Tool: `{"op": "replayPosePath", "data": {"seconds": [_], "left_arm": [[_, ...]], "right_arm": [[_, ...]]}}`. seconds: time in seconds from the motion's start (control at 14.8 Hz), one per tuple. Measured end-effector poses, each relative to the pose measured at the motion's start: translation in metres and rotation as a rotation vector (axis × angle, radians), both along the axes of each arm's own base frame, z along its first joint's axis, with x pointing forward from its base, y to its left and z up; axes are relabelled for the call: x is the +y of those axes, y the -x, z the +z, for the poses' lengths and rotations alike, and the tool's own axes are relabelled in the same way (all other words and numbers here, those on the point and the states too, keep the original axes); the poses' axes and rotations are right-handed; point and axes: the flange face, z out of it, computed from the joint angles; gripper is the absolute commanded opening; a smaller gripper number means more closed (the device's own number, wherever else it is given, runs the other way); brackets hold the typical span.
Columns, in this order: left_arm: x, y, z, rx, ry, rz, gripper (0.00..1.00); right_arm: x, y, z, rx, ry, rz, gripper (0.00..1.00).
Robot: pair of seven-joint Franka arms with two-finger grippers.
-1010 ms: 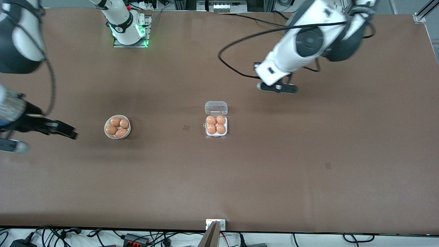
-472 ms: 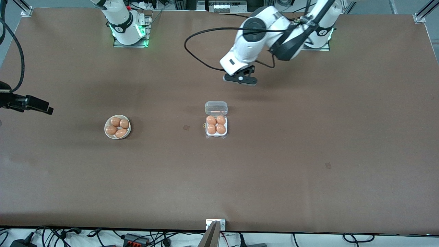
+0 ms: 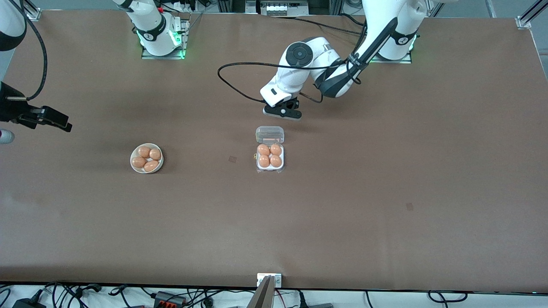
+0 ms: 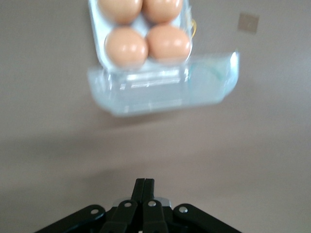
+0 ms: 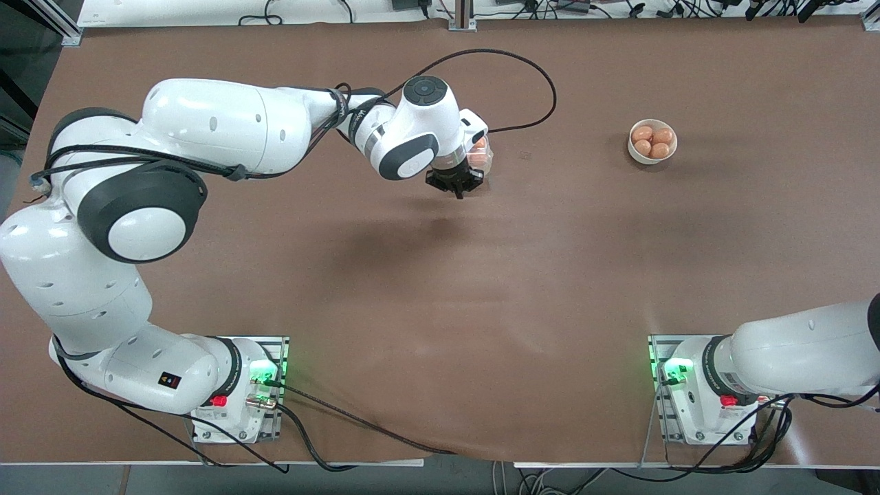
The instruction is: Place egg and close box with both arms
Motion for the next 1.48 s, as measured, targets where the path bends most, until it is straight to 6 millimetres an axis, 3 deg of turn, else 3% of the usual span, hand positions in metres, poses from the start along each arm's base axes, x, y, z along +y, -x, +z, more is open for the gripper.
{"op": "replayPosePath", "data": {"seconds": [0.2, 0.47, 0.61, 0.88, 1.08, 1.48], "left_arm": [[-0.003, -0.036, -0.002, -0.089, 0.053, 0.003, 0.01], [0.012, -0.096, -0.011, -0.223, 0.08, 0.005, 0.02], [0.021, -0.111, -0.008, -0.239, 0.085, 0.023, 0.02], [0.023, -0.1, 0.013, -0.185, -0.048, -0.007, 0.03], [0.029, -0.078, 0.046, -0.122, -0.22, -0.057, 0.03], [0.06, -0.06, 0.101, 0.039, -0.52, -0.225, 0.06]], "right_arm": [[0.0, 0.006, 0.003, 0.0, 0.0, -0.001, 1.0], [-0.001, 0.007, 0.004, 0.0, -0.001, -0.001, 1.0], [0.0, 0.008, 0.005, -0.002, -0.001, -0.001, 1.0], [0.0, 0.008, 0.005, -0.001, -0.001, 0.0, 1.0], [0.002, 0.008, 0.005, -0.001, -0.001, 0.003, 1.0], [0.002, 0.008, 0.006, -0.002, -0.001, 0.005, 1.0]]}}
